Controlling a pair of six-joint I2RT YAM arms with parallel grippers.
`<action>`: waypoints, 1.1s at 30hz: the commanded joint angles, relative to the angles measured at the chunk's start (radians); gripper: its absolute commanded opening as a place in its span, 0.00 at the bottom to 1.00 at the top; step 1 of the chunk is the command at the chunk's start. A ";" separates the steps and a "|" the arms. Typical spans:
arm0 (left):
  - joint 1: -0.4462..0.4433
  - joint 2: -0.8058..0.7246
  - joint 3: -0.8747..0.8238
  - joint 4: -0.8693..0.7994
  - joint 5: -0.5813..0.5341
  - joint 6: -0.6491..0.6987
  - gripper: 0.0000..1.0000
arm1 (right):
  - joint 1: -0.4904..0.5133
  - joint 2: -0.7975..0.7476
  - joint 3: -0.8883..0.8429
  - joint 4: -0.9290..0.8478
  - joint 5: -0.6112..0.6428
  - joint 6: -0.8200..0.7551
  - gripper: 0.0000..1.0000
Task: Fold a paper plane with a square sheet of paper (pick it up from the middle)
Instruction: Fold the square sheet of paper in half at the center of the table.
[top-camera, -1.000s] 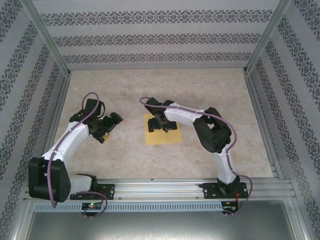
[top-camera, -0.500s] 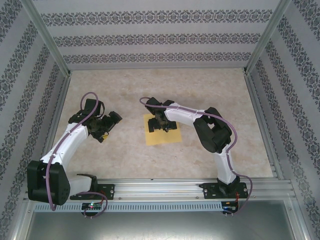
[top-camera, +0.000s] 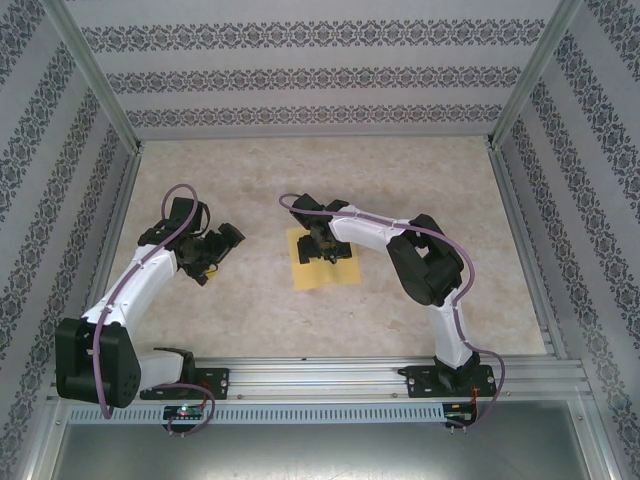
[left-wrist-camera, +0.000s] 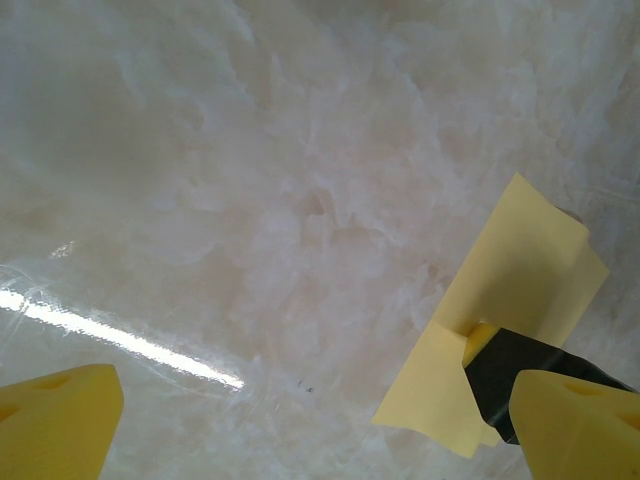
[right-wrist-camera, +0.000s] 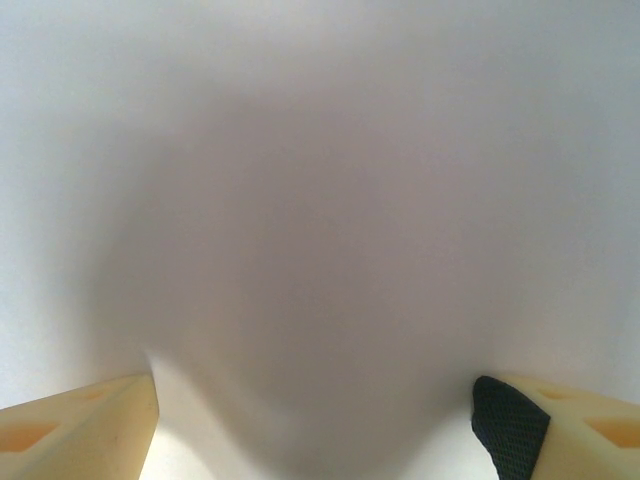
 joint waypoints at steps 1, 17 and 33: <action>-0.013 0.009 0.008 0.016 -0.007 0.012 1.00 | -0.005 0.061 -0.025 0.008 -0.044 -0.014 0.85; -0.012 0.017 0.005 0.024 0.013 0.029 1.00 | -0.008 0.049 -0.031 0.027 -0.057 -0.019 0.75; -0.014 -0.017 -0.022 0.028 0.017 0.032 1.00 | -0.016 -0.020 -0.037 0.045 -0.088 -0.021 0.52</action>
